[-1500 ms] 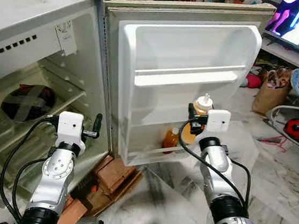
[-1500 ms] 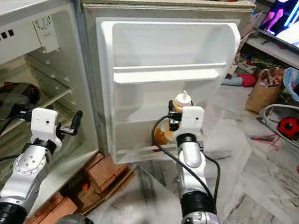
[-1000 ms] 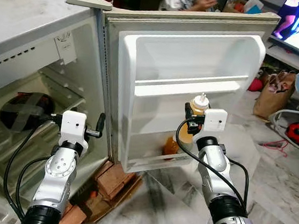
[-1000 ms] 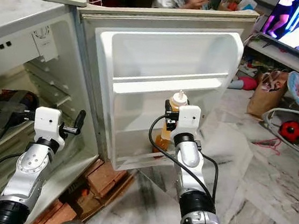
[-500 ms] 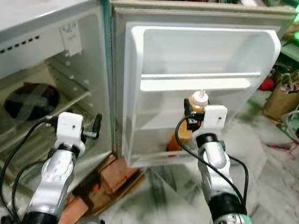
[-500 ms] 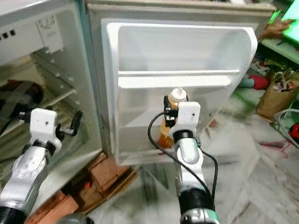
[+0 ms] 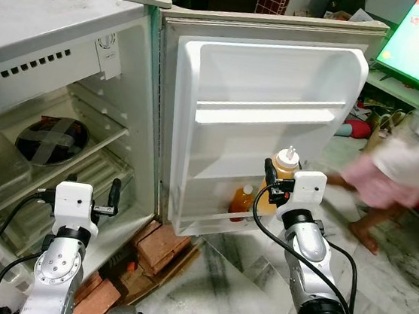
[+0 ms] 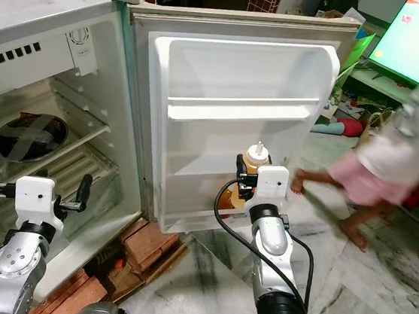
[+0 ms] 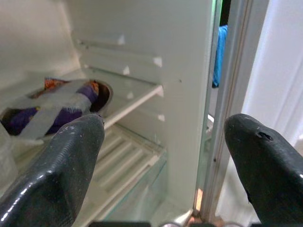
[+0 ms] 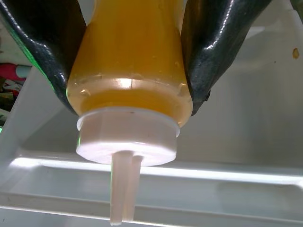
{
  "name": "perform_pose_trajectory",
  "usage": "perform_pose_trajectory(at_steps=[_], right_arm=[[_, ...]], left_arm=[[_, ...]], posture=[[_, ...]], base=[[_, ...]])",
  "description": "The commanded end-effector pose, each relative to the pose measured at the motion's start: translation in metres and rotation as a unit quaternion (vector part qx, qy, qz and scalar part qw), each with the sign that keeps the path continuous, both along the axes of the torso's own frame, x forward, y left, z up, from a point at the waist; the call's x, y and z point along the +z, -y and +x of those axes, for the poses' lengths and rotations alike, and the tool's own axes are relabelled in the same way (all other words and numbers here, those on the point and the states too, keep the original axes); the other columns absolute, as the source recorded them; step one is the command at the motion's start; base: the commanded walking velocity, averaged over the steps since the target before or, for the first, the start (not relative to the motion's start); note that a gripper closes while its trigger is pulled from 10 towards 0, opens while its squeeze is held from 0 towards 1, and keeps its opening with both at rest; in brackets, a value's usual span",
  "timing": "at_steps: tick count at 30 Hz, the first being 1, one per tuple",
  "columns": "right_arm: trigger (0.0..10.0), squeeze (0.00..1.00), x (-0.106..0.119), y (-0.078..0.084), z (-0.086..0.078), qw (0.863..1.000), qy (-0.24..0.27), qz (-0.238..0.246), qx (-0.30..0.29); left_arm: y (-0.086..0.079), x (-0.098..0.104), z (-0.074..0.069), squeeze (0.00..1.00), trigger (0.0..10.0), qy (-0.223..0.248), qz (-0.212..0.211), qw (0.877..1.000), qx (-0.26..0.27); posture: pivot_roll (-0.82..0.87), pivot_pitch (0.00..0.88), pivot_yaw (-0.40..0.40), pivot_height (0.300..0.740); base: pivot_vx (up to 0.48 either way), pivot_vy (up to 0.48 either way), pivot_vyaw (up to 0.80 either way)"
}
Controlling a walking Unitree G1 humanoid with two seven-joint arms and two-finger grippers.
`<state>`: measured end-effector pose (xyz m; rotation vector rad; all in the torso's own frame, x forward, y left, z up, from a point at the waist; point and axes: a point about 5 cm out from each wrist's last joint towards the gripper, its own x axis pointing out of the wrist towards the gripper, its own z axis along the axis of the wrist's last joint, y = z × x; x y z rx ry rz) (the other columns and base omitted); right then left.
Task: Restocking fridge
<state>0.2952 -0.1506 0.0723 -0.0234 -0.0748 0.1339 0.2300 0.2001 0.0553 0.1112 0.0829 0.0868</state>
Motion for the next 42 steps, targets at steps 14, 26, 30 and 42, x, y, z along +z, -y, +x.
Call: perform_pose_trajectory(at_steps=[14,26,30,42], right_arm=[[10.0,0.00,0.017,-0.002,0.012,1.000,0.022,0.000,0.001],[10.0,0.00,0.018,-0.004,0.014,1.000,0.024,0.004,-0.003],[10.0,0.00,0.018,-0.004,0.014,1.000,0.024,0.003,-0.004],[10.0,0.00,0.022,-0.003,0.019,0.999,0.030,0.002,-0.009]], left_arm=[[0.007,0.009,0.010,0.00,10.0,0.011,0.004,1.000,-0.016],[0.007,0.011,0.015,0.00,10.0,0.010,0.016,1.000,-0.014],[0.007,0.012,0.016,0.00,10.0,0.013,0.017,1.000,-0.015],[0.007,0.014,0.020,0.00,10.0,0.018,0.025,0.999,-0.016]], posture=[[0.06,0.000,-0.051,0.626],[0.06,0.000,-0.039,0.612],[0.06,0.000,-0.039,0.612],[0.06,0.000,-0.038,0.612]], base=[[0.000,0.000,0.00],[0.000,0.000,0.00],[0.000,0.000,0.00],[0.069,0.000,0.00]])
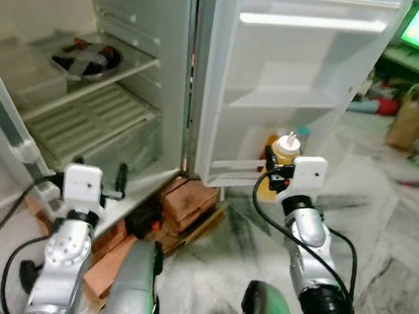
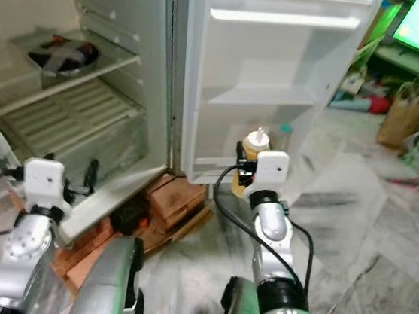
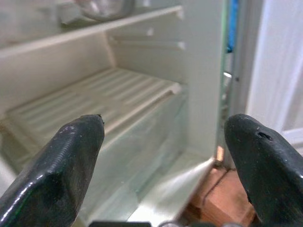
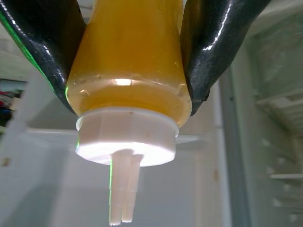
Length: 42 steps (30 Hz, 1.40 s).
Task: Restocking fridge
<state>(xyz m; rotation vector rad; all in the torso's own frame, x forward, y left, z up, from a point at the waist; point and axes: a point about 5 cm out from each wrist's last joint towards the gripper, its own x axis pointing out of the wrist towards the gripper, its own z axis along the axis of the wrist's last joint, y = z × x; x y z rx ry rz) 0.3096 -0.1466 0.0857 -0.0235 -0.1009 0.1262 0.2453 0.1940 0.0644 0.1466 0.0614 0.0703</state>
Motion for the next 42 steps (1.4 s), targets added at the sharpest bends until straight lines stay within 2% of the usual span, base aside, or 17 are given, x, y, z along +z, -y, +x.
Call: perform_pose_trajectory(at_steps=[1,18,20,28,32,42], right_arm=[[10.0,0.00,0.009,0.000,0.005,1.000,0.018,0.000,-0.004],[10.0,0.00,0.012,-0.002,0.007,1.000,0.026,-0.006,0.005],[10.0,0.00,0.013,-0.004,0.008,0.999,0.030,-0.024,0.015],[10.0,0.00,0.015,-0.009,0.007,0.998,0.038,-0.022,0.036],[10.0,0.00,0.015,-0.009,0.007,0.998,0.039,-0.020,0.035],[10.0,0.00,0.014,-0.011,0.005,0.997,0.040,-0.026,0.052]], left_arm=[[0.002,0.005,0.005,0.00,10.0,0.010,0.010,1.000,-0.009],[0.007,0.004,0.009,0.00,10.0,0.008,0.010,1.000,-0.012],[0.009,0.003,0.009,0.00,10.0,0.008,0.008,1.000,-0.014],[0.010,0.004,0.010,0.00,10.0,0.009,0.005,1.000,-0.015],[0.010,0.002,0.010,0.00,10.0,0.006,-0.001,1.000,-0.012],[0.013,0.001,0.008,0.00,10.0,0.002,-0.004,1.000,-0.013]], posture=[[0.06,0.000,-0.039,0.612],[0.05,0.000,-0.042,0.612],[0.05,0.000,-0.041,0.612],[0.05,0.000,-0.041,0.612],[0.05,0.000,-0.044,0.612],[0.05,0.000,-0.047,0.612]], base=[[0.401,0.000,0.00],[0.447,0.000,0.00],[0.465,0.000,0.00],[0.461,0.000,0.06],[0.000,0.000,0.77],[0.000,0.000,0.00]])
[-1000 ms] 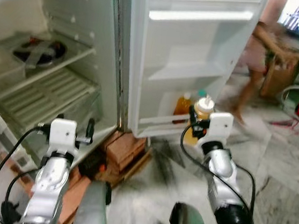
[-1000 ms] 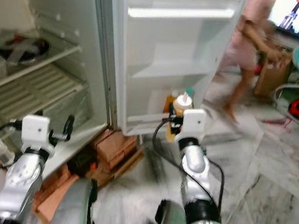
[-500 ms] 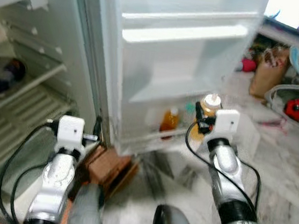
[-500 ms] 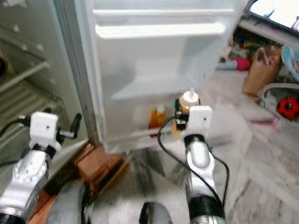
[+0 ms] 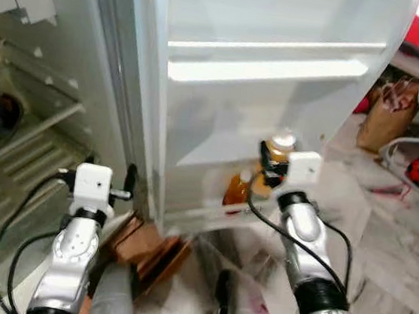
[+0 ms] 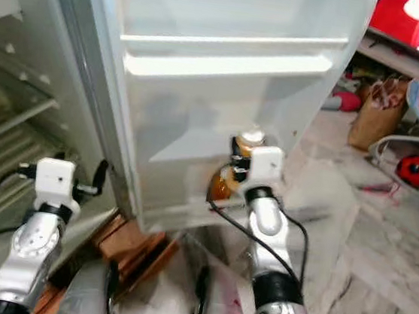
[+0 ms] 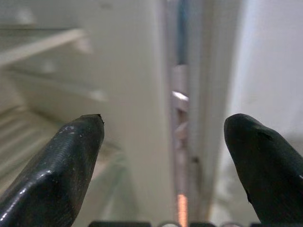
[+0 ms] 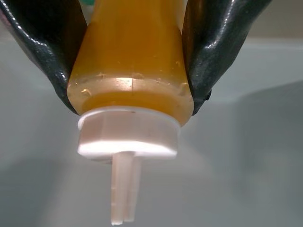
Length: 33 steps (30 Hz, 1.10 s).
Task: Restocking fridge
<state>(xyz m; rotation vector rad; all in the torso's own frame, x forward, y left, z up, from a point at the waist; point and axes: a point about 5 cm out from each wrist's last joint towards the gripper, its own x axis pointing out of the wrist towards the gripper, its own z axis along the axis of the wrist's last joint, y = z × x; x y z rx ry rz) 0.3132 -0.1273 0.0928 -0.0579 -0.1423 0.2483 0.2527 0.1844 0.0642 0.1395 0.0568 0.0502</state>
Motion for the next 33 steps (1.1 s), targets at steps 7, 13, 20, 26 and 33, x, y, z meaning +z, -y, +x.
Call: perform_pose_trajectory(at_steps=[7,13,20,26,33], right_arm=[[10.0,0.00,0.006,0.007,-0.001,1.000,0.017,-0.002,-0.009],[10.0,0.00,-0.007,0.014,-0.004,0.999,-0.024,0.005,-0.025],[10.0,0.00,-0.013,0.011,-0.007,0.999,-0.040,0.004,-0.016],[10.0,0.00,-0.011,0.007,-0.005,0.999,-0.040,0.008,-0.005],[10.0,0.00,-0.011,0.008,-0.001,0.999,-0.050,0.021,-0.001]], left_arm=[[0.003,0.002,-0.003,0.00,10.0,-0.001,-0.001,1.000,-0.004],[0.000,0.003,-0.011,0.00,10.0,-0.011,-0.006,1.000,-0.005],[-0.008,0.004,-0.018,0.00,10.0,-0.016,0.001,1.000,0.003],[-0.008,0.008,-0.019,0.00,10.0,-0.015,0.002,1.000,0.008],[-0.009,0.011,-0.022,0.00,10.0,-0.017,0.004,1.000,0.009]], posture=[[0.06,0.021,-0.046,0.612],[0.07,0.064,-0.055,0.612],[0.08,0.085,-0.059,0.572],[0.09,0.100,-0.061,0.539],[0.10,0.128,-0.056,0.539]], base=[[0.000,0.000,0.57],[0.000,0.000,0.00],[0.000,0.000,0.00],[0.000,0.000,0.00],[0.000,0.000,0.00]])
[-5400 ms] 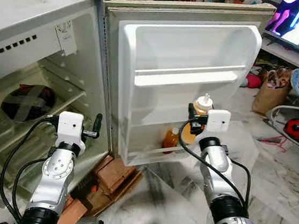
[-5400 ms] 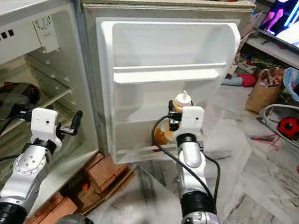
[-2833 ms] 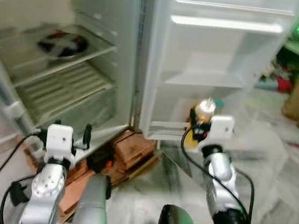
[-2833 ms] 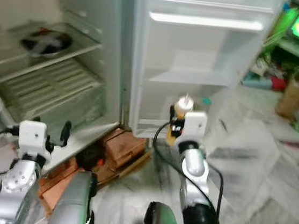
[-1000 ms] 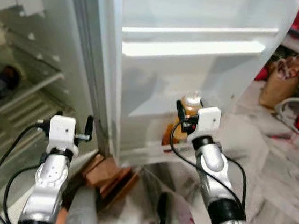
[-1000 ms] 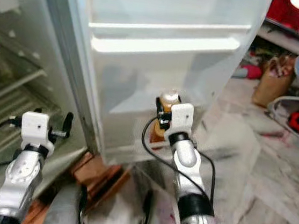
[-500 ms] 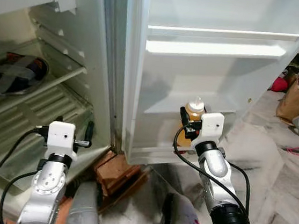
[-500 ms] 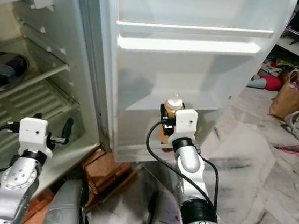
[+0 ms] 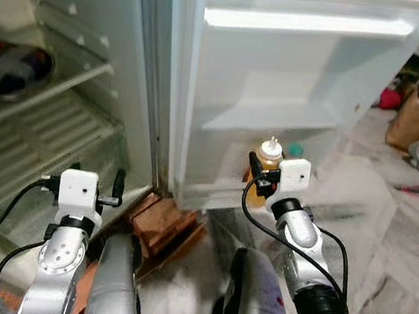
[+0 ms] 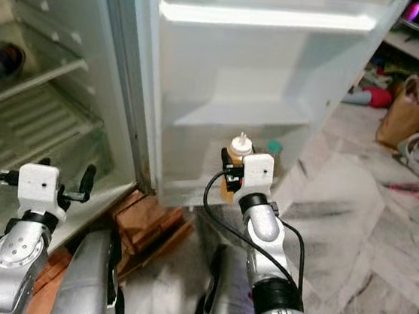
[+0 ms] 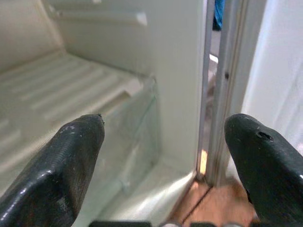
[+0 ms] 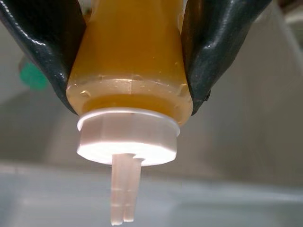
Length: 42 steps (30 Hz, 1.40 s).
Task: Restocking fridge
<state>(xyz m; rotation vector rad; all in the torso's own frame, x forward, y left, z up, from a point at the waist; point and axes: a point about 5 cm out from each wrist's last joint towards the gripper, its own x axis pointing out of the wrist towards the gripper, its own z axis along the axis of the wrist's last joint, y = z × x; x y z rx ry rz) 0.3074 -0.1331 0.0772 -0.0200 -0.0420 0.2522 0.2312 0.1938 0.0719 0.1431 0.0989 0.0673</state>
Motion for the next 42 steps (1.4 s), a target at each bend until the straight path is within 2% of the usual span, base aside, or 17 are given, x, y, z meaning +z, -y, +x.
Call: perform_pose_trajectory(at_steps=[1,6,9,12,18,19,21,24,25,26,28,31,34,37,40,41,42], right_arm=[[10.0,0.00,0.005,0.001,0.005,1.000,0.002,0.014,-0.003],[10.0,0.00,0.009,-0.007,0.011,1.000,0.005,0.005,0.018],[10.0,0.00,0.011,-0.019,0.018,0.999,0.004,-0.006,0.050],[10.0,0.00,0.013,-0.024,0.025,0.998,-0.005,-0.012,0.067],[10.0,0.00,0.011,-0.024,0.037,0.997,-0.043,-0.021,0.067],[10.0,0.00,0.018,-0.028,0.041,0.996,-0.025,-0.043,0.080],[10.0,0.00,0.030,-0.032,0.046,0.994,0.011,-0.063,0.093],[10.0,0.00,0.048,-0.039,0.052,0.991,0.058,-0.070,0.101],[10.0,0.00,0.048,-0.039,0.052,0.991,0.058,-0.070,0.101],[10.0,0.00,0.066,-0.044,0.057,0.987,0.097,-0.070,0.105],[10.0,0.00,0.086,-0.049,0.060,0.980,0.148,-0.081,0.106],[10.0,0.00,0.105,-0.051,0.063,0.974,0.189,-0.072,0.108],[10.0,0.00,0.133,-0.058,0.062,0.960,0.250,-0.058,0.114],[10.0,0.00,0.137,-0.060,0.060,0.956,0.261,-0.055,0.119],[10.0,0.00,0.143,-0.065,0.051,0.938,0.306,-0.091,0.136],[10.0,0.00,0.142,-0.066,0.046,0.928,0.325,-0.113,0.146],[10.0,0.00,0.142,-0.066,0.046,0.928,0.325,-0.113,0.146]], left_arm=[[0.000,0.004,-0.001,0.00,10.0,0.003,0.004,1.000,-0.002],[-0.004,0.009,0.001,0.00,10.0,0.005,0.012,1.000,-0.005],[-0.008,0.015,0.002,0.00,10.0,0.010,0.015,1.000,-0.007],[-0.005,0.021,-0.005,0.00,10.0,0.011,0.015,1.000,-0.015],[0.002,0.027,-0.018,0.00,10.0,0.003,0.004,1.000,-0.028],[0.005,0.032,-0.026,0.00,10.0,0.003,0.001,1.000,-0.028],[0.006,0.037,-0.032,0.00,10.0,0.004,-0.003,1.000,-0.024],[0.006,0.041,-0.036,0.00,10.0,0.003,-0.006,1.000,-0.017],[0.006,0.041,-0.036,0.00,10.0,0.003,-0.006,1.000,-0.017],[0.007,0.043,-0.040,0.00,10.0,0.000,-0.008,1.000,-0.016],[0.009,0.046,-0.043,0.00,10.0,-0.002,-0.010,1.000,-0.015],[0.010,0.049,-0.048,0.00,10.0,-0.004,-0.012,1.000,-0.015],[0.010,0.052,-0.052,0.00,10.0,-0.013,-0.013,1.000,-0.010],[0.009,0.051,-0.053,0.00,10.0,-0.015,-0.012,1.000,-0.007],[0.008,0.051,-0.054,0.00,10.0,-0.016,-0.014,1.000,0.001],[0.010,0.051,-0.055,0.00,10.0,-0.017,-0.015,1.000,0.003],[0.010,0.051,-0.055,0.00,10.0,-0.017,-0.015,1.000,0.003]], posture=[[0.10,0.132,-0.055,0.539],[0.10,0.155,-0.049,0.539],[0.10,0.188,-0.046,0.539],[0.12,0.253,-0.042,0.539],[0.14,0.338,-0.048,0.539],[0.16,0.375,-0.059,0.539],[0.17,0.394,-0.064,0.539],[0.18,0.415,-0.068,0.539],[0.18,0.415,-0.068,0.539],[0.19,0.429,-0.070,0.539],[0.20,0.437,-0.070,0.539],[0.20,0.445,-0.072,0.539],[0.20,0.456,-0.084,0.539],[0.20,0.456,-0.084,0.539],[0.19,0.460,-0.096,0.539],[0.19,0.461,-0.097,0.539],[0.19,0.461,-0.097,0.539]], base=[[0.000,0.000,0.00],[0.000,0.000,0.00],[0.000,0.000,0.00],[0.000,0.000,0.00],[0.000,0.000,0.00],[0.000,0.000,0.00],[0.000,0.000,0.00],[0.000,0.000,0.00],[0.000,0.000,0.00],[0.000,0.000,0.00],[0.000,0.000,0.00],[0.000,0.000,0.00],[0.000,0.000,0.00],[0.000,0.000,0.00],[0.000,0.000,0.00],[0.000,0.000,0.00],[0.000,0.000,0.00]])
